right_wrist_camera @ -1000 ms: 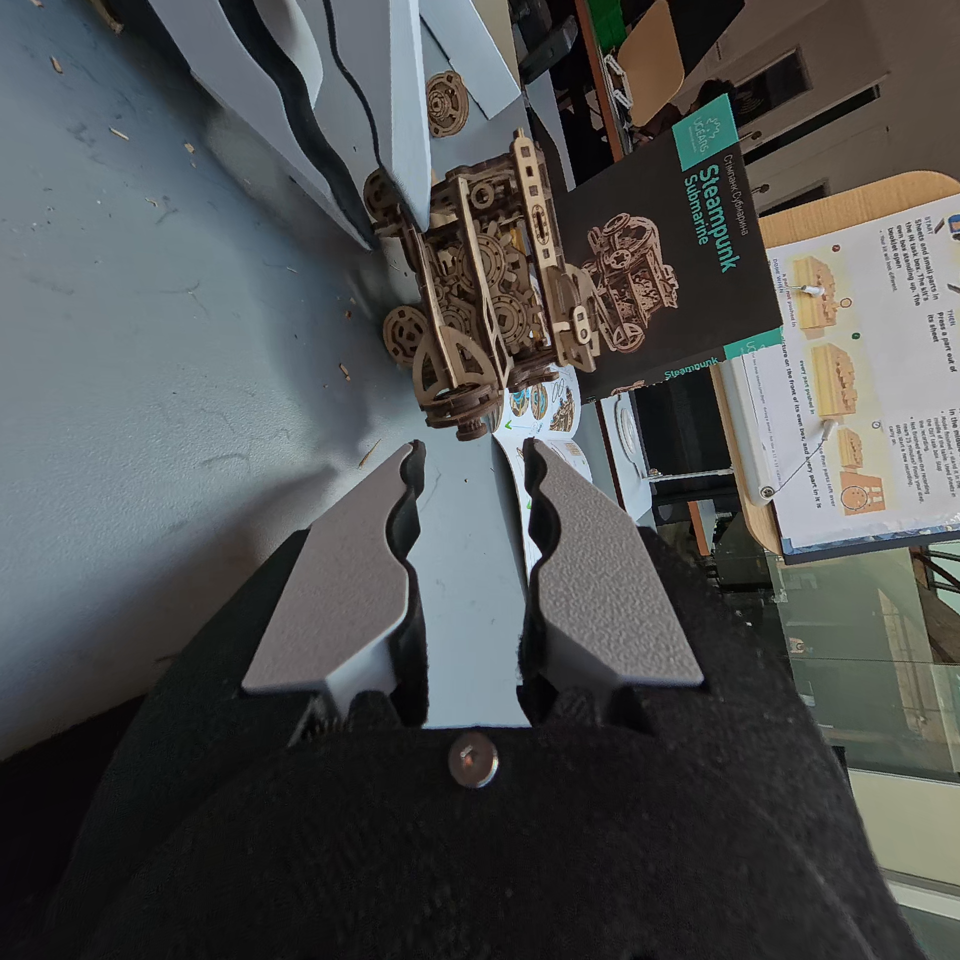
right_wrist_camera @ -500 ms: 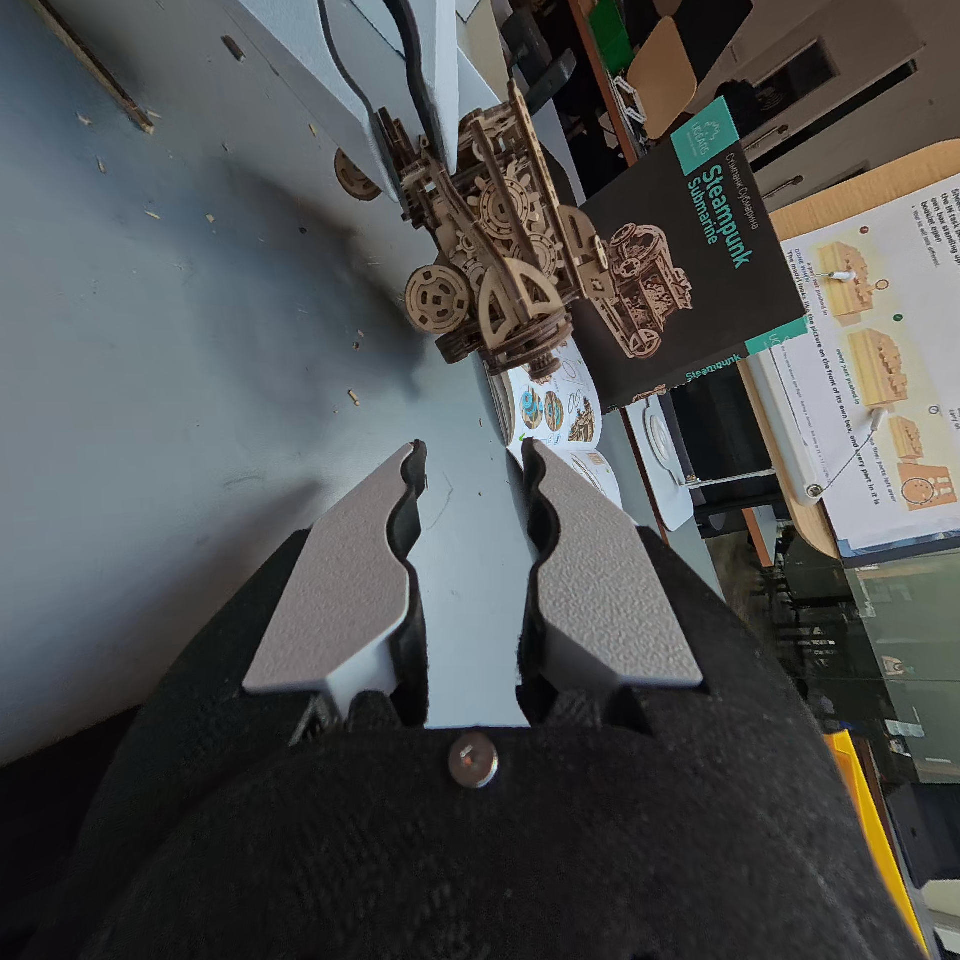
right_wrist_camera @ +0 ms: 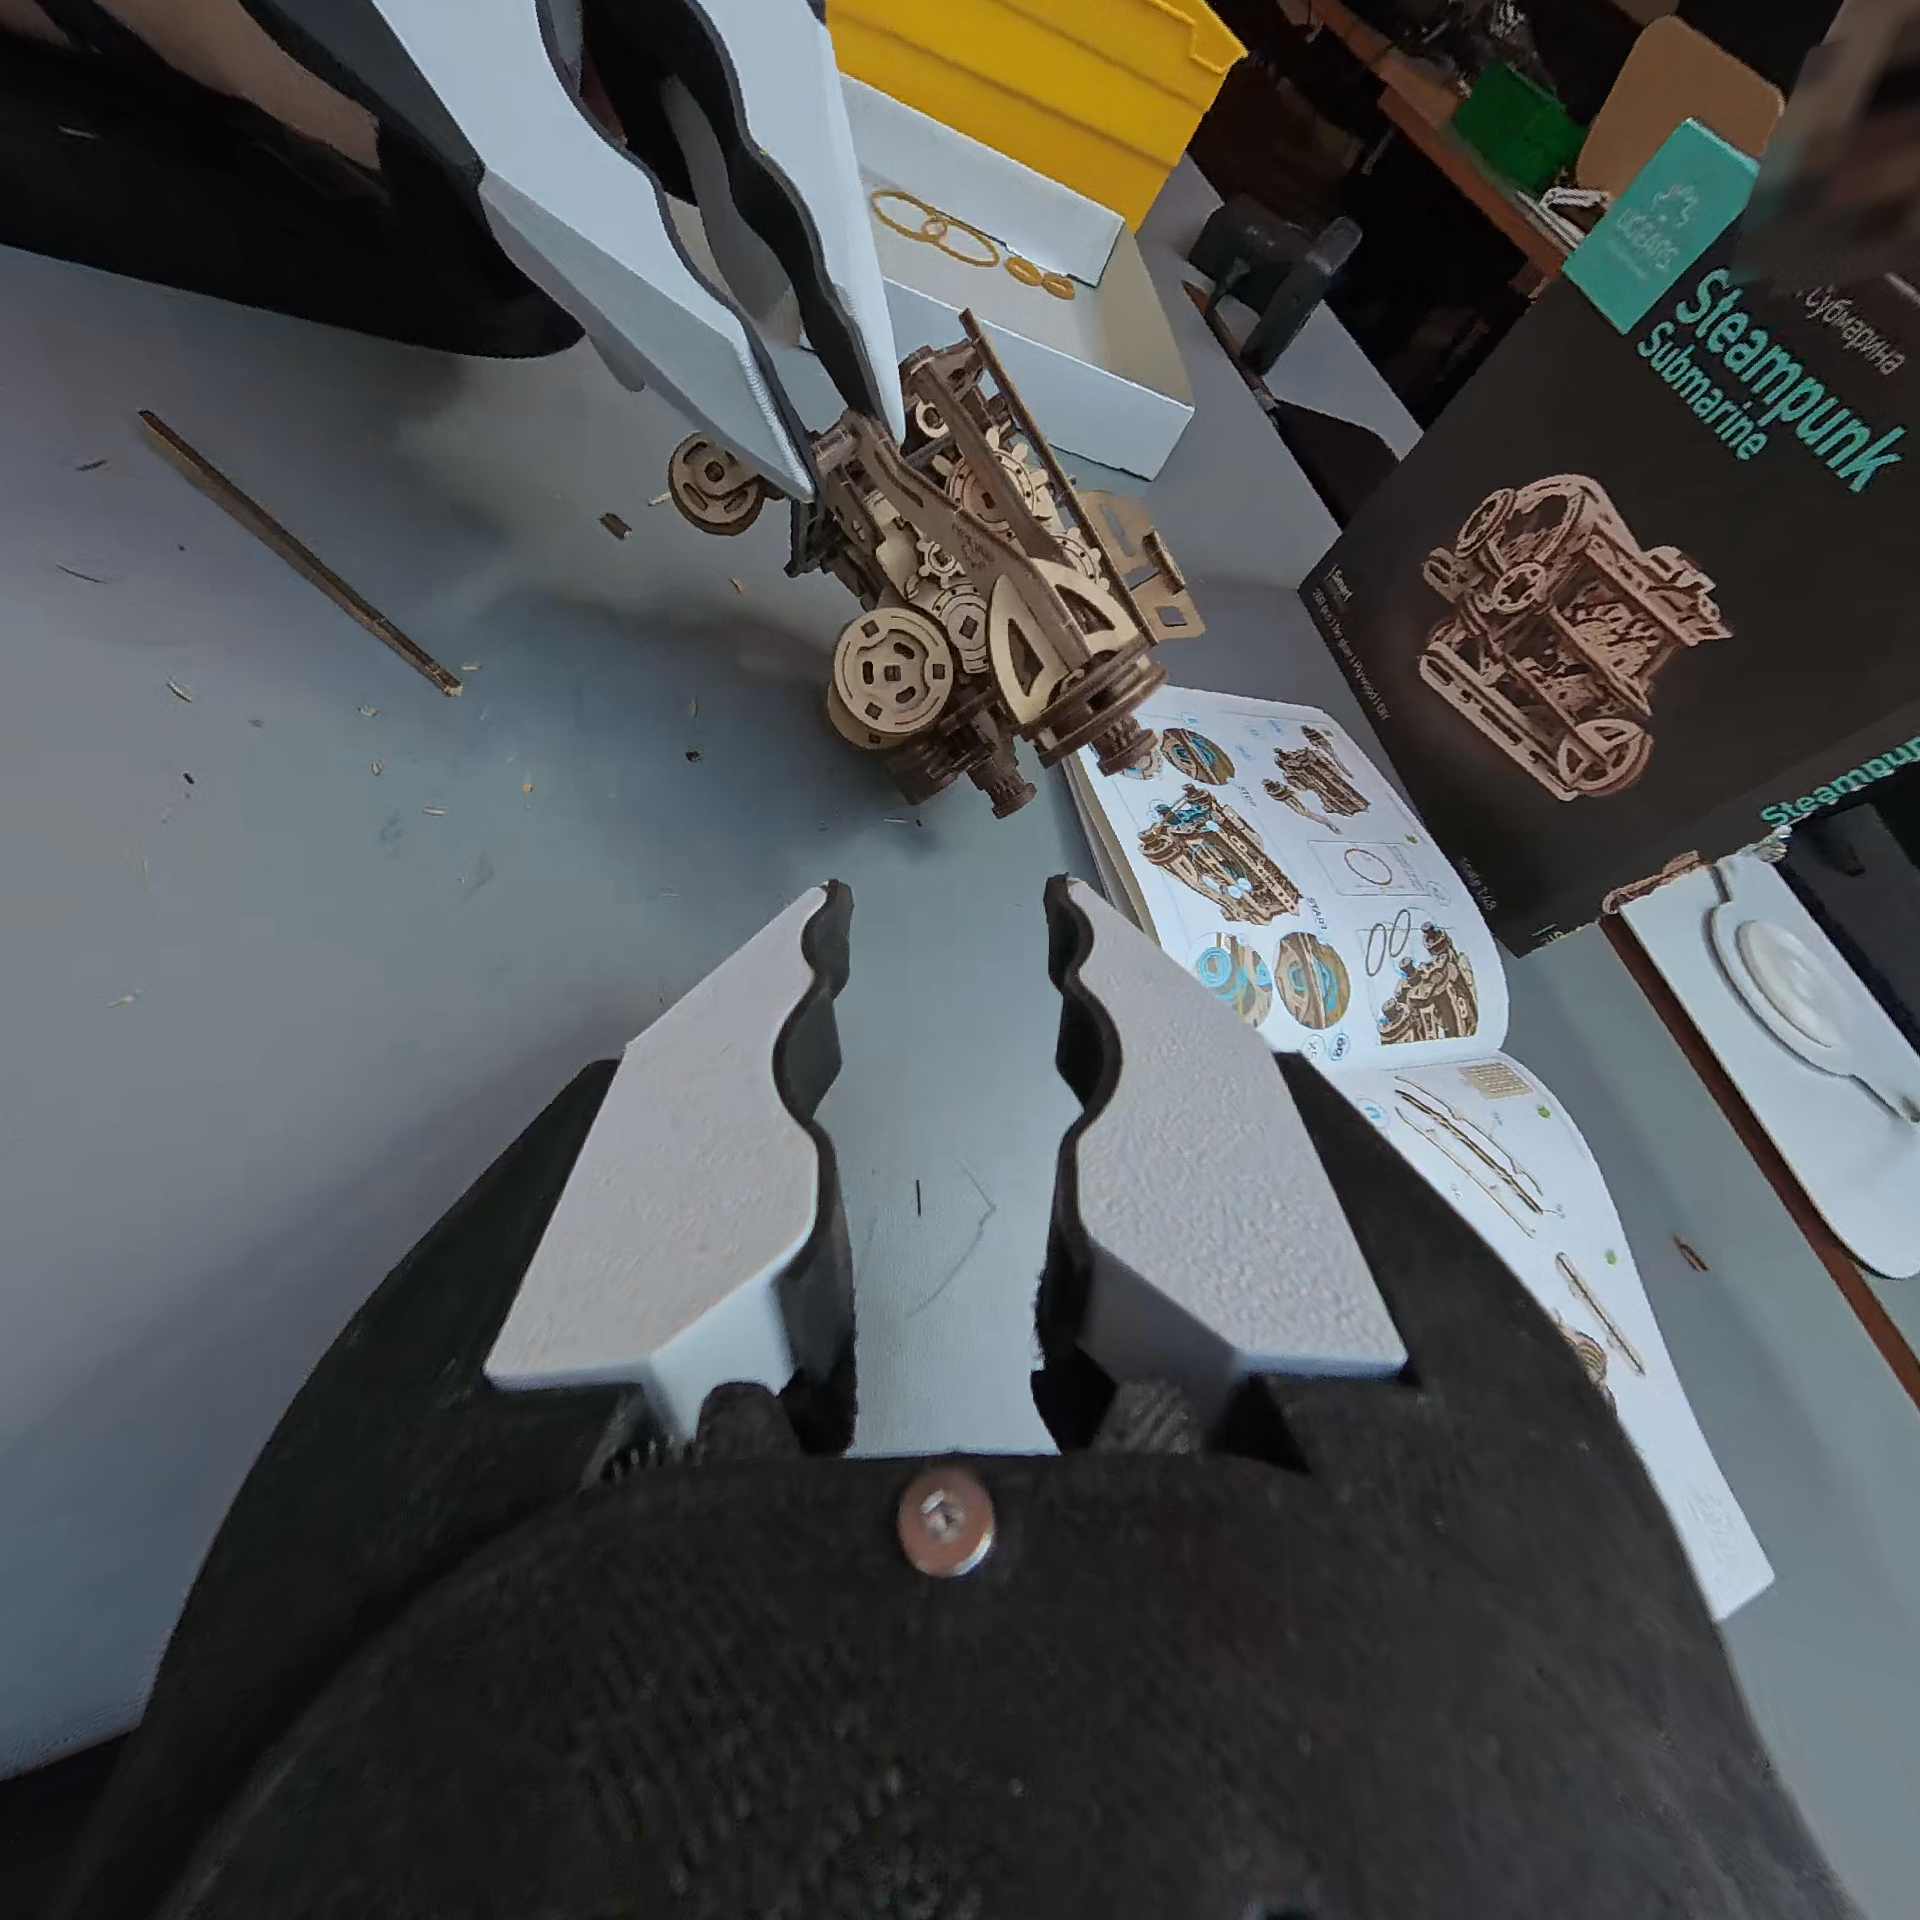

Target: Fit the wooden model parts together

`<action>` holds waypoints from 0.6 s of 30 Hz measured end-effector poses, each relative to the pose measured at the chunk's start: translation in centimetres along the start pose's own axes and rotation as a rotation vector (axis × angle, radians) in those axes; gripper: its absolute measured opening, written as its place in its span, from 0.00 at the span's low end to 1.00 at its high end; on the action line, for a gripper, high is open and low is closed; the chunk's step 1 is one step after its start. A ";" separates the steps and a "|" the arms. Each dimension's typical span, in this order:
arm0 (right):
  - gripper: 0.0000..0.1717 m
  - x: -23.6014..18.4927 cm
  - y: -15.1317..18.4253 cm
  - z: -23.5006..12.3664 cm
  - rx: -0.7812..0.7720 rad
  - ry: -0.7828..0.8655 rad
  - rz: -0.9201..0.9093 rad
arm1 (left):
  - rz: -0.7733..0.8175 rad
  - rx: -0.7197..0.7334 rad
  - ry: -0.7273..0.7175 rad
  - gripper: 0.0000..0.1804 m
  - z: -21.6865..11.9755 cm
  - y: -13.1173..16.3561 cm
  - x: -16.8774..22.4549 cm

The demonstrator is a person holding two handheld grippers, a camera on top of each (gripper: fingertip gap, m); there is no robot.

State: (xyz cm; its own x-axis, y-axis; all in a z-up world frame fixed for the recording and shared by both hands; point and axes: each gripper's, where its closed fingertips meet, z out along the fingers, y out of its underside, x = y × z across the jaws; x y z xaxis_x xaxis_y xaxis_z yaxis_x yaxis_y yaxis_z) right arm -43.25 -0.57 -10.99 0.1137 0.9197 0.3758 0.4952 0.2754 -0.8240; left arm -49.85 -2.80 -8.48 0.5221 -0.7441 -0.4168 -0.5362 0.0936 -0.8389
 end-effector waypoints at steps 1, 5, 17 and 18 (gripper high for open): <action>0.23 0.2 -0.2 0.3 0.010 -0.016 0.025 | -0.033 0.002 0.008 0.08 -0.1 0.0 -0.2; 0.23 1.1 -0.7 1.3 0.054 -0.069 0.146 | -0.191 0.021 0.053 0.08 -0.4 -0.2 -1.0; 0.21 1.3 -2.9 3.3 0.200 -0.324 0.479 | -0.489 0.086 0.166 0.08 -1.3 0.3 -2.7; 0.20 1.3 -2.9 3.5 0.201 -0.340 0.500 | -0.495 0.090 0.171 0.08 -1.3 0.3 -2.7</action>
State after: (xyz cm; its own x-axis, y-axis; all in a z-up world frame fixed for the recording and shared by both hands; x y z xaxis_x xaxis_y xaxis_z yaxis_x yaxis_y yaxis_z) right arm -47.57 0.80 -9.58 -0.0068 0.9791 -0.2033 0.2785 -0.1934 -0.9408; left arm -52.31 -1.62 -7.16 0.5784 -0.8103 0.0938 -0.1900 -0.2457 -0.9505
